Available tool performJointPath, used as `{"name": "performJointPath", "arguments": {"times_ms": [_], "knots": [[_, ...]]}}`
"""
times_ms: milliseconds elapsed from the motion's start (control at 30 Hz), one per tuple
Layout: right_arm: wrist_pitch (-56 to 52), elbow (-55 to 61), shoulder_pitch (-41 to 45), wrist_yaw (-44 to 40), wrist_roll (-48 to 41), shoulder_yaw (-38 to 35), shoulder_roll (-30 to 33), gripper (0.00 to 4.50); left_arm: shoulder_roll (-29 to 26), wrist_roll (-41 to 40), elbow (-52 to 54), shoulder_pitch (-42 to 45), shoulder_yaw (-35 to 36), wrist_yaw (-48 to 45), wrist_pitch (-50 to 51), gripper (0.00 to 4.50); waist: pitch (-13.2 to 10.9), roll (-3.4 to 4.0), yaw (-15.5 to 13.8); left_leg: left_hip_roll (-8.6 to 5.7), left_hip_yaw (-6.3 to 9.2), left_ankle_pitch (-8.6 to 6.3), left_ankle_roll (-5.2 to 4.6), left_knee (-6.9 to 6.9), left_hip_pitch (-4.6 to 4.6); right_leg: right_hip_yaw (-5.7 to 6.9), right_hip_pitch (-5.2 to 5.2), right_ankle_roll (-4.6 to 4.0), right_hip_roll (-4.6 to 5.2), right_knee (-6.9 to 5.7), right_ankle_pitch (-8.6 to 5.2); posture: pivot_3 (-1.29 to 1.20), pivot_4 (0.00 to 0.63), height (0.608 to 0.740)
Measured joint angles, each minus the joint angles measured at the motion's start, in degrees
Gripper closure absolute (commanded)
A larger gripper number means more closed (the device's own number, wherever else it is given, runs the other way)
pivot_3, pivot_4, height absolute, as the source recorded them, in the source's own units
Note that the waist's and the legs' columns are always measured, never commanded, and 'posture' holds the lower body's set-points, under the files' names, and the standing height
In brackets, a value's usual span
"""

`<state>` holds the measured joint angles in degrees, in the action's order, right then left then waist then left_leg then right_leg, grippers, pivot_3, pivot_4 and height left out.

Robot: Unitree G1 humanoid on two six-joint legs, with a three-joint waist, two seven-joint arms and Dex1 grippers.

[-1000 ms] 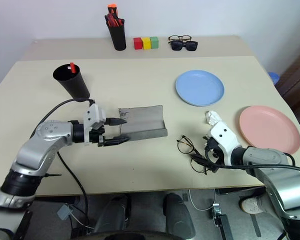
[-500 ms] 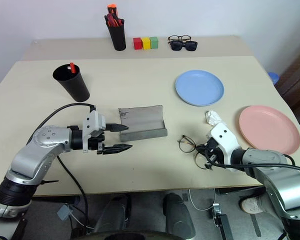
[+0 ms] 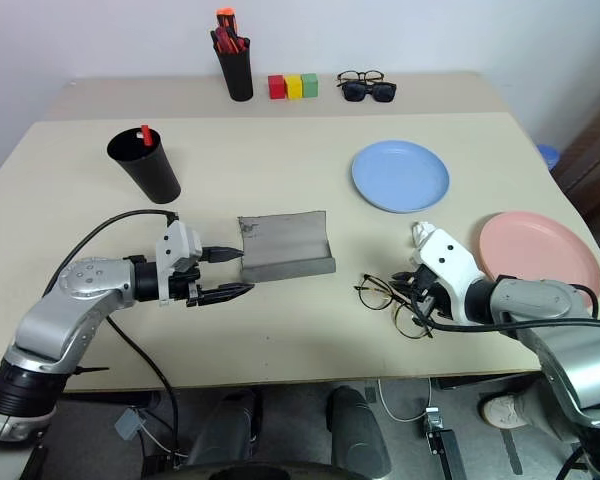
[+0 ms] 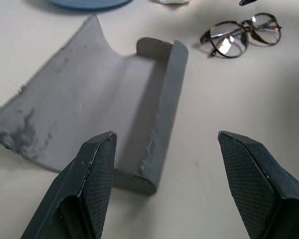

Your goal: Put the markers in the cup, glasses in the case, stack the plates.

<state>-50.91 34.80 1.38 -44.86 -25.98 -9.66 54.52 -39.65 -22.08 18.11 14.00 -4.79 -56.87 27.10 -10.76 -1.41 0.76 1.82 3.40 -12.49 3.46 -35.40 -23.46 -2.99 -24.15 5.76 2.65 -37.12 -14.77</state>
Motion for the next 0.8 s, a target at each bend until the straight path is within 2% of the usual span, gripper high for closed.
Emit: {"name": "performJointPath", "arguments": {"times_ms": [133, 267, 533, 633, 800], "knots": [[-1.13, 1.03, -1.56, -0.07, -0.22, -0.24, 0.73, 0.62, 0.64, -1.08, 3.14, 0.34, -1.95, -0.87, 0.25, 1.16, 0.0, 0.0, -0.01, 0.0, -0.01, 0.0, 0.0, -0.01, 0.0, -0.01, 0.01, 0.01, 0.0, 0.0, 0.0, 0.0, 0.15, 0.74], [-1.31, 1.66, -3.86, 1.11, 0.33, 0.2, 0.65, 0.62, 1.84, -1.03, 4.33, 0.94, -5.54, -1.48, 0.26, 1.16, 0.0, 0.0, 0.2, 0.0, -0.01, 0.0, 0.0, -0.02, 0.02, -0.01, 0.01, 0.01, -0.01, -0.01, 0.01, 0.0, 0.15, 0.74], [-1.19, -0.24, -2.8, 4.3, 2.12, 3.76, -0.96, 0.62, 2.58, -1.0, 4.26, 2.04, -5.67, -0.42, 0.25, 1.16, 0.0, 0.0, 0.17, 0.0, -0.01, -0.01, -0.01, -0.08, 0.02, -0.01, 0.04, 0.01, -0.02, -0.01, 0.0, 0.0, 0.15, 0.74], [-1.2, -1.09, -2.03, 4.6, 2.24, 4.41, -1.18, 1.5, 2.4, -1.0, 4.27, 1.79, -5.56, -0.34, 0.25, 1.16, 0.0, 0.0, 0.16, 0.01, 0.0, -0.02, -0.03, -0.08, 0.02, -0.01, 0.04, 0.0, -0.03, -0.01, 0.0, 0.0, 0.15, 0.74], [-1.42, -1.47, -1.39, 4.4, 2.17, 4.73, -1.16, 4.11, 1.89, -1.0, 4.27, 1.09, -5.16, 0.26, 0.24, 1.16, 0.0, 0.0, 0.16, 0.01, -0.01, -0.02, -0.04, -0.1, 0.02, -0.01, 0.04, 0.0, -0.03, -0.01, 0.0, 0.0, 0.15, 0.74]]}}
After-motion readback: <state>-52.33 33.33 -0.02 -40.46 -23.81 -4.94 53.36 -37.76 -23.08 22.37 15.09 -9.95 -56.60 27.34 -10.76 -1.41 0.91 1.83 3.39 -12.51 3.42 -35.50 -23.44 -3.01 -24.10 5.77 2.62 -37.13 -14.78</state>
